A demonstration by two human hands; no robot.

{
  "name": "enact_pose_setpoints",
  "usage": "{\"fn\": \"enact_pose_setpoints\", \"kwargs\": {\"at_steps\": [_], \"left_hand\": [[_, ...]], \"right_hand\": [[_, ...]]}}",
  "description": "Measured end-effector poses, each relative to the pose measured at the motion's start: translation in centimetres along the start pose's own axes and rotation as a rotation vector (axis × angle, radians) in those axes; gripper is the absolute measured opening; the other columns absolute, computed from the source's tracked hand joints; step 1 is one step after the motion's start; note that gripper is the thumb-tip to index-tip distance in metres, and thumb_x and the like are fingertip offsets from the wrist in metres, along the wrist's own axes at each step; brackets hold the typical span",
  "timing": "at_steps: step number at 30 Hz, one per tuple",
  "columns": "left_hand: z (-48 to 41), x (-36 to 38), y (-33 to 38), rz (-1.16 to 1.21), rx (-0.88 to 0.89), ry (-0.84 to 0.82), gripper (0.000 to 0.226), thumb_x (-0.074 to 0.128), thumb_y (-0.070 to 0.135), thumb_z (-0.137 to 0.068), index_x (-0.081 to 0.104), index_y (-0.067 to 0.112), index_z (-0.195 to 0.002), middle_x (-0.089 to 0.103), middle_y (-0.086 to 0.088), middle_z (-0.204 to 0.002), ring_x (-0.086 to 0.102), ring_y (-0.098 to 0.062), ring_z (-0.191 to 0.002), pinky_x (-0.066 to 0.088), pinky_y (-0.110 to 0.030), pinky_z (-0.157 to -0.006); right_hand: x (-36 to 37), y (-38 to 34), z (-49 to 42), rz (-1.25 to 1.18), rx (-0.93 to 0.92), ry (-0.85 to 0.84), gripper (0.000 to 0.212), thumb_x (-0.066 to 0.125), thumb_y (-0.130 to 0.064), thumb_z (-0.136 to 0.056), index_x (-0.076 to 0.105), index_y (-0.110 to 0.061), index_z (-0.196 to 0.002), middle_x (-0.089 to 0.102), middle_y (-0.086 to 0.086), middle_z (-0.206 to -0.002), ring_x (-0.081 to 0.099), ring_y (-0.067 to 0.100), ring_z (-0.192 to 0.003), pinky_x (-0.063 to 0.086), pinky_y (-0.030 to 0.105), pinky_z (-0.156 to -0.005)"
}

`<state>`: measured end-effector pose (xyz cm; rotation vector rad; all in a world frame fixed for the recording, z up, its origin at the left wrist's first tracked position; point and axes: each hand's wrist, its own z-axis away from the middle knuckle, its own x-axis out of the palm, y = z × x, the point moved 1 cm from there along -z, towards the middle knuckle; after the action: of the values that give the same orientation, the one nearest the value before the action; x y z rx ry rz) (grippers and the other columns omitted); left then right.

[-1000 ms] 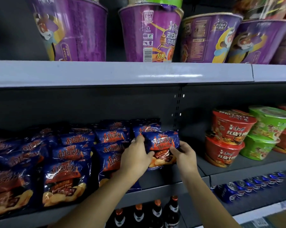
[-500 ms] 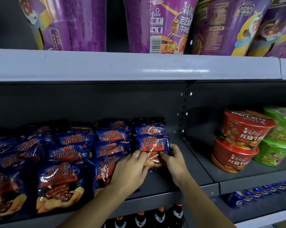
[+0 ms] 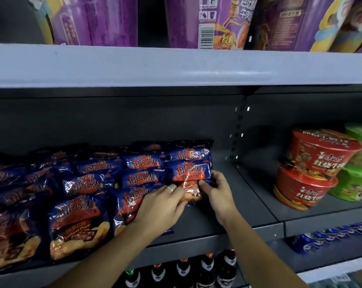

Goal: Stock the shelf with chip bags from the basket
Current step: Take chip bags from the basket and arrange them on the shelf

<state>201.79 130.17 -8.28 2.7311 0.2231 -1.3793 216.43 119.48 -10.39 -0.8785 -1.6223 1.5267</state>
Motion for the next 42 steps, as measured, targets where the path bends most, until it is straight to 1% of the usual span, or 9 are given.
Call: {"fn": "enact_pose_setpoints", "kwargs": {"at_steps": [4, 10, 14, 17, 22, 27, 30, 35, 42], "left_hand": [[-0.1, -0.8, 0.4, -0.011, 0.001, -0.02, 0.027, 0.084, 0.031, -0.071, 0.058, 0.025, -0.075, 0.056, 0.011, -0.068, 0.059, -0.008, -0.058, 0.037, -0.019, -0.044], [-0.5, -2.1, 1.6, -0.004, 0.027, -0.05, 0.025, 0.083, 0.033, -0.074, 0.059, 0.026, -0.075, 0.055, 0.013, -0.068, 0.058, -0.006, -0.055, 0.031, -0.016, -0.047], [-0.6, -3.0, 4.1, 0.101, 0.057, -0.05, 0.018, 0.073, 0.036, -0.083, 0.059, 0.025, -0.078, 0.057, 0.012, -0.072, 0.062, -0.011, -0.061, 0.039, -0.022, -0.05], [-0.9, -3.6, 7.5, 0.193, 0.1, -0.095, 0.016, 0.06, 0.039, -0.09, 0.06, 0.025, -0.083, 0.052, 0.011, -0.072, 0.062, -0.016, -0.067, 0.048, -0.03, -0.058], [-0.8, -2.6, 14.9, 0.385, 0.188, -0.237, 0.016, 0.059, 0.038, -0.093, 0.061, 0.023, -0.09, 0.055, 0.006, -0.077, 0.062, -0.022, -0.081, 0.045, -0.035, -0.064], [2.4, 2.1, 22.5, 0.524, 0.285, -0.459, 0.015, 0.059, 0.037, -0.093, 0.057, 0.023, -0.088, 0.047, 0.009, -0.07, 0.06, -0.022, -0.08, 0.045, -0.037, -0.063], [6.2, 6.0, 26.7, 0.562, 0.319, -0.613, 0.014, 0.057, 0.038, -0.093, 0.057, 0.026, -0.086, 0.048, 0.01, -0.069, 0.059, -0.022, -0.079, 0.039, -0.033, -0.061], [13.6, 12.7, 31.9, 0.598, 0.406, -0.912, 0.021, 0.056, 0.038, -0.097, 0.057, 0.023, -0.083, 0.05, 0.008, -0.062, 0.055, -0.02, -0.065, 0.046, -0.034, -0.059], [25.2, 22.9, 34.2, 0.554, 0.288, -1.355, 0.022, 0.06, 0.035, -0.096, 0.06, 0.021, -0.08, 0.061, 0.002, -0.065, 0.061, -0.02, -0.064, 0.053, -0.04, -0.063]], "right_hand": [[-0.6, -1.2, 0.9, -0.06, 0.009, 0.018, 0.035, 0.068, -0.009, -0.095, 0.058, -0.016, -0.127, 0.068, 0.0, -0.119, 0.067, 0.014, -0.106, 0.053, 0.021, -0.078], [-2.0, -3.3, 2.7, -0.066, -0.043, 0.137, 0.021, 0.063, -0.007, -0.098, 0.058, -0.014, -0.117, 0.063, -0.01, -0.103, 0.061, 0.003, -0.095, 0.047, 0.013, -0.076], [-4.2, -4.2, 4.4, -0.035, -0.069, 0.225, 0.008, 0.062, -0.012, -0.098, 0.066, -0.019, -0.101, 0.067, -0.002, -0.098, 0.062, 0.012, -0.088, 0.049, 0.029, -0.087], [-6.7, -4.6, 6.6, -0.025, -0.079, 0.256, 0.02, 0.056, -0.006, -0.099, 0.065, -0.019, -0.087, 0.065, 0.005, -0.084, 0.06, 0.015, -0.071, 0.048, 0.037, -0.074], [-12.6, -3.9, 12.0, -0.015, -0.062, 0.373, 0.016, 0.054, -0.007, -0.1, 0.063, -0.012, -0.088, 0.065, 0.007, -0.069, 0.056, 0.015, -0.057, 0.047, 0.027, -0.055], [-19.1, 1.0, 18.9, -0.038, 0.029, 0.551, 0.021, 0.057, -0.009, -0.1, 0.059, -0.01, -0.079, 0.057, 0.01, -0.06, 0.051, 0.017, -0.051, 0.042, 0.027, -0.052], [-22.4, 5.9, 23.4, -0.027, 0.151, 0.666, 0.021, 0.058, -0.012, -0.1, 0.061, -0.011, -0.079, 0.062, 0.009, -0.063, 0.055, 0.016, -0.051, 0.043, 0.024, -0.049], [-26.0, 15.9, 31.1, -0.083, 0.387, 0.868, 0.016, 0.057, -0.012, -0.1, 0.056, -0.007, -0.085, 0.061, 0.014, -0.068, 0.054, 0.015, -0.049, 0.044, 0.024, -0.05], [-26.9, 29.4, 40.3, -0.176, 0.697, 1.037, 0.022, 0.054, -0.015, -0.103, 0.058, -0.007, -0.083, 0.063, 0.01, -0.068, 0.06, 0.023, -0.065, 0.048, 0.035, -0.066]]}}
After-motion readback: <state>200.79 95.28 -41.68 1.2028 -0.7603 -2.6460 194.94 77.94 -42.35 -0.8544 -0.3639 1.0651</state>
